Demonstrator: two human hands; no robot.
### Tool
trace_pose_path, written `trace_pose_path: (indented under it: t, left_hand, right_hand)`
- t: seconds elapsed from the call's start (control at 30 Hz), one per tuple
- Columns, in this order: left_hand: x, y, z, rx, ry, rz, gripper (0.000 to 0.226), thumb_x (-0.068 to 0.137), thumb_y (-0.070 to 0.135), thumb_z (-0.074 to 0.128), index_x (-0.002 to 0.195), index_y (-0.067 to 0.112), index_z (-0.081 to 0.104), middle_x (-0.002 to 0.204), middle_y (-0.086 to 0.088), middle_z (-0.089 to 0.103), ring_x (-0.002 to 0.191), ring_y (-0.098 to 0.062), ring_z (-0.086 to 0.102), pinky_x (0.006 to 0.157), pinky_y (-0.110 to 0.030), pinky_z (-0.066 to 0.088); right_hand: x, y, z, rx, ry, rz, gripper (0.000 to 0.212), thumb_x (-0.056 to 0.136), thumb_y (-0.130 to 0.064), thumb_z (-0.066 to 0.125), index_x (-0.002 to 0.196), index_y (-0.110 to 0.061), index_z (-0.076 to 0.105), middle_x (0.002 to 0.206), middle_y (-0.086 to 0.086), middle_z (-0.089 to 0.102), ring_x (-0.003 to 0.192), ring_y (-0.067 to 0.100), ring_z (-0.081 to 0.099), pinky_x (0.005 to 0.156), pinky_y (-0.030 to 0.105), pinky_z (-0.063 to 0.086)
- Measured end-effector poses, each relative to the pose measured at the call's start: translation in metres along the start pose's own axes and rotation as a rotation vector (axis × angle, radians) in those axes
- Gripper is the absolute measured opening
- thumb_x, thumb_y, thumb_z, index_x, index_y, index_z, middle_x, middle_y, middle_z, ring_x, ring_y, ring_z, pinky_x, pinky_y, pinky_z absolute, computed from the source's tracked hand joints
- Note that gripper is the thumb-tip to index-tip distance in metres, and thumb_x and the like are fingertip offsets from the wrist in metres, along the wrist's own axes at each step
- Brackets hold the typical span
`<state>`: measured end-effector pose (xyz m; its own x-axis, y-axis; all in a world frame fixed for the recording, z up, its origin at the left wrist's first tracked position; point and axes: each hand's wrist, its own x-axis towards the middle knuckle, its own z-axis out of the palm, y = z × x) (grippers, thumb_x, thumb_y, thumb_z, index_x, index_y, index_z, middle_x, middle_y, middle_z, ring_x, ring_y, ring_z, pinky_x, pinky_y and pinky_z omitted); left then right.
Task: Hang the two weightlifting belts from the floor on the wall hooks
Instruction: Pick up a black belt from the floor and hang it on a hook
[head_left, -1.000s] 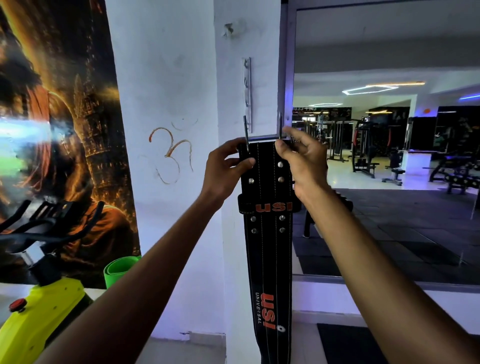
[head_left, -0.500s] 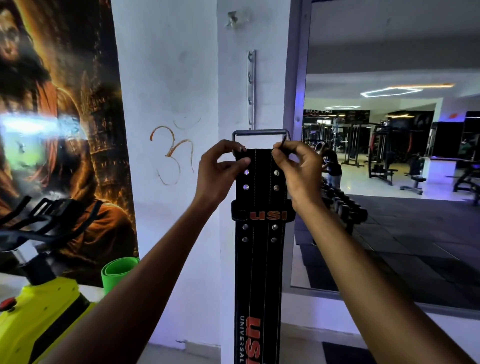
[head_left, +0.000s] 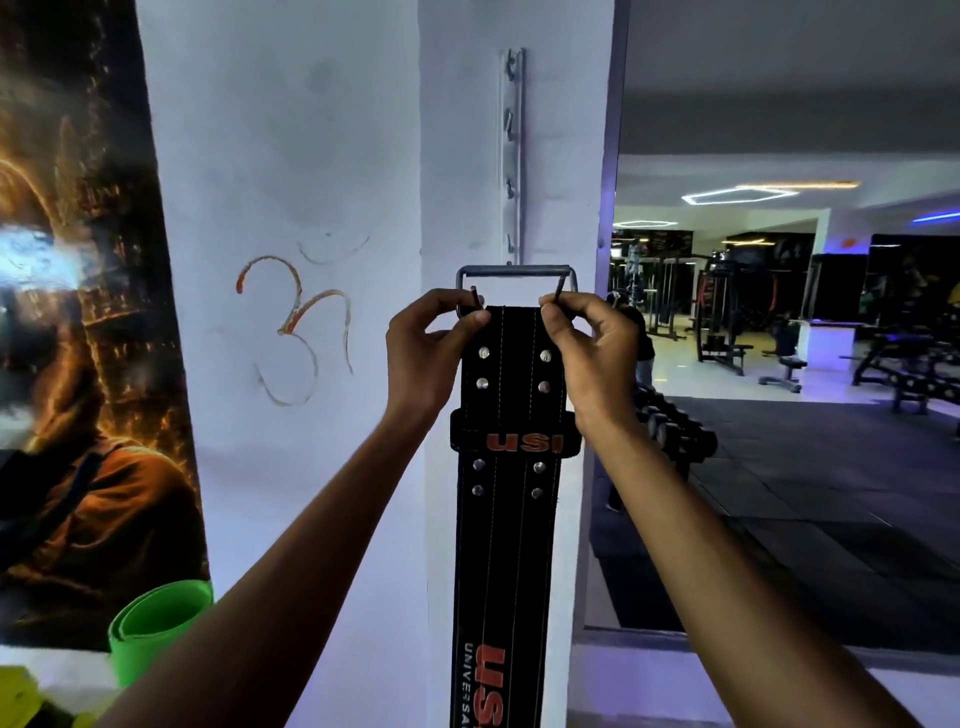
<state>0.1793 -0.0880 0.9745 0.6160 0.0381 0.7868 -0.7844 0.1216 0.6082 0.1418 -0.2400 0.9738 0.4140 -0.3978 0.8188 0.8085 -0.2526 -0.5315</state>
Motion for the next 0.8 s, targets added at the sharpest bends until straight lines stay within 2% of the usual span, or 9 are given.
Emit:
trace_pose_path:
  t: [0.13, 0.27, 0.37, 0.43, 0.5, 0.57, 0.63, 0.73, 0.8]
  left_hand:
    - [0.043, -0.036, 0.002, -0.010, 0.000, 0.026, 0.007, 0.083, 0.006, 0.074, 0.090, 0.009, 0.073, 0.089, -0.001, 0.072, 0.083, -0.018, 0.068, 0.077, -0.041, 0.062]
    - [0.078, -0.059, 0.009, -0.003, -0.015, 0.059, 0.007, 0.083, 0.009, 0.073, 0.088, 0.013, 0.072, 0.085, 0.004, 0.071, 0.082, -0.021, 0.068, 0.076, -0.044, 0.062]
    - [0.102, -0.077, 0.015, 0.004, 0.005, 0.070, 0.008, 0.082, 0.011, 0.073, 0.090, 0.013, 0.072, 0.087, 0.004, 0.071, 0.088, -0.020, 0.070, 0.079, -0.050, 0.062]
    - [0.116, -0.084, 0.021, 0.003, 0.024, 0.078, 0.015, 0.082, 0.011, 0.073, 0.096, 0.014, 0.069, 0.096, -0.003, 0.074, 0.098, -0.023, 0.071, 0.082, -0.055, 0.061]
    - [0.126, -0.089, 0.029, -0.022, 0.032, 0.062, 0.029, 0.083, 0.011, 0.074, 0.109, 0.017, 0.063, 0.101, -0.009, 0.074, 0.097, -0.024, 0.073, 0.081, -0.052, 0.062]
    - [0.137, -0.096, 0.036, -0.033, 0.036, 0.033, 0.044, 0.083, 0.015, 0.074, 0.122, 0.024, 0.056, 0.106, -0.011, 0.074, 0.095, -0.023, 0.074, 0.080, -0.046, 0.063]
    - [0.146, -0.104, 0.042, -0.028, 0.045, 0.001, 0.049, 0.083, 0.020, 0.075, 0.127, 0.027, 0.054, 0.112, -0.012, 0.073, 0.097, -0.023, 0.074, 0.083, -0.046, 0.062]
    - [0.153, -0.113, 0.045, -0.047, 0.055, -0.081, 0.045, 0.083, 0.022, 0.076, 0.125, 0.021, 0.060, 0.102, -0.011, 0.076, 0.091, -0.025, 0.076, 0.086, -0.052, 0.061]
    - [0.154, -0.119, 0.045, -0.059, 0.056, -0.132, 0.045, 0.082, 0.023, 0.078, 0.123, 0.019, 0.062, 0.097, -0.010, 0.077, 0.088, -0.026, 0.076, 0.082, -0.047, 0.062]
  right_hand:
    - [0.030, 0.031, 0.017, -0.018, 0.011, -0.014, 0.006, 0.087, -0.007, 0.070, 0.091, -0.003, 0.072, 0.083, -0.002, 0.070, 0.078, -0.003, 0.065, 0.073, 0.012, 0.050]
    - [0.060, 0.057, 0.032, -0.029, 0.042, -0.009, 0.007, 0.086, -0.010, 0.071, 0.090, -0.006, 0.072, 0.083, -0.003, 0.071, 0.084, 0.004, 0.066, 0.076, 0.015, 0.051]
    - [0.083, 0.073, 0.043, -0.049, 0.051, -0.013, 0.005, 0.086, -0.012, 0.071, 0.089, -0.009, 0.072, 0.083, -0.007, 0.070, 0.084, 0.001, 0.065, 0.077, 0.012, 0.051]
    - [0.098, 0.084, 0.046, -0.065, 0.057, -0.017, 0.005, 0.086, -0.013, 0.071, 0.089, -0.009, 0.072, 0.083, -0.008, 0.070, 0.085, 0.001, 0.065, 0.078, 0.012, 0.051]
    - [0.112, 0.094, 0.047, -0.077, 0.066, -0.017, 0.006, 0.086, -0.014, 0.071, 0.090, -0.009, 0.073, 0.083, -0.007, 0.071, 0.086, 0.003, 0.065, 0.079, 0.014, 0.052]
    - [0.125, 0.104, 0.049, -0.087, 0.084, 0.006, 0.010, 0.086, -0.015, 0.072, 0.091, -0.007, 0.073, 0.085, -0.005, 0.071, 0.087, 0.005, 0.066, 0.084, 0.021, 0.054]
    - [0.135, 0.112, 0.050, -0.089, 0.090, 0.033, 0.009, 0.085, -0.018, 0.073, 0.090, -0.010, 0.074, 0.085, -0.004, 0.072, 0.089, 0.012, 0.068, 0.088, 0.032, 0.056]
    - [0.141, 0.122, 0.051, -0.049, 0.065, 0.087, 0.004, 0.083, -0.019, 0.074, 0.081, -0.022, 0.072, 0.084, 0.001, 0.073, 0.088, 0.024, 0.070, 0.090, 0.044, 0.057]
    - [0.141, 0.128, 0.049, -0.014, 0.051, 0.134, 0.009, 0.085, -0.014, 0.073, 0.080, -0.021, 0.071, 0.079, 0.002, 0.071, 0.081, 0.019, 0.067, 0.088, 0.044, 0.056]
